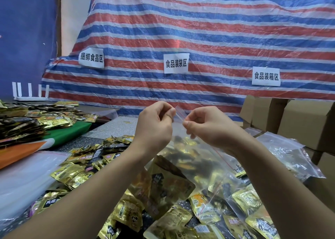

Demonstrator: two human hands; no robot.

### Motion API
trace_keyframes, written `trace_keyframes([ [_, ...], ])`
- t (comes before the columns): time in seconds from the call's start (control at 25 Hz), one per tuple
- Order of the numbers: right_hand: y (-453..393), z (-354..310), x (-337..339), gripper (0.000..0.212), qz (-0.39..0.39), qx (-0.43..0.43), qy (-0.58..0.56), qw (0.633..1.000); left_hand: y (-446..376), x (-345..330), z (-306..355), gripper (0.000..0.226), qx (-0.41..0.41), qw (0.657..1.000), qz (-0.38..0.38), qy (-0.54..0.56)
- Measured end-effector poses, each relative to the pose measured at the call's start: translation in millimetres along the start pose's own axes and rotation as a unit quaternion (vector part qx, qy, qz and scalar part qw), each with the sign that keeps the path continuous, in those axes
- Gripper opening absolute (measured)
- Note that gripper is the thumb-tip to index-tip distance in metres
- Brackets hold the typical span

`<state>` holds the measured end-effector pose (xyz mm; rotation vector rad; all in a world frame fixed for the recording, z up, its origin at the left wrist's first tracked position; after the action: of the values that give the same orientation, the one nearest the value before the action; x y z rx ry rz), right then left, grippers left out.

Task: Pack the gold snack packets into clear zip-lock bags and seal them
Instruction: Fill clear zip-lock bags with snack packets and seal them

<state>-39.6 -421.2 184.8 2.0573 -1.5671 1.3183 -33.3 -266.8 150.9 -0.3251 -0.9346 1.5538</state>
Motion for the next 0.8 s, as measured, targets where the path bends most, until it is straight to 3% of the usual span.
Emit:
trace_keyframes([
  [0.36, -5.0, -4.2, -3.0, 0.014, 0.047, 0.059, 0.048, 0.996, -3.2, 2.9, -2.0, 0.019, 0.013, 0.999, -0.003, 0.034],
  [0.8, -5.4, -9.9, -2.6, 0.015, 0.051, 0.082, 0.115, 0.989, 0.9, -0.9, 0.4, 0.018, 0.023, 0.995, -0.019, 0.094],
])
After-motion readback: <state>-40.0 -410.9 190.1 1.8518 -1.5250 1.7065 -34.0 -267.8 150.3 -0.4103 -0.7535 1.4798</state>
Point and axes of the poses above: each hand's wrist, its own y-axis away from the middle knuckle, its own x-axis out of the back of the hand, z = x × y, the point moved 1 cm from there along -y, towards the middle knuckle, and after that the axes turned 12 degrees about -z, right-handed, at the moved point
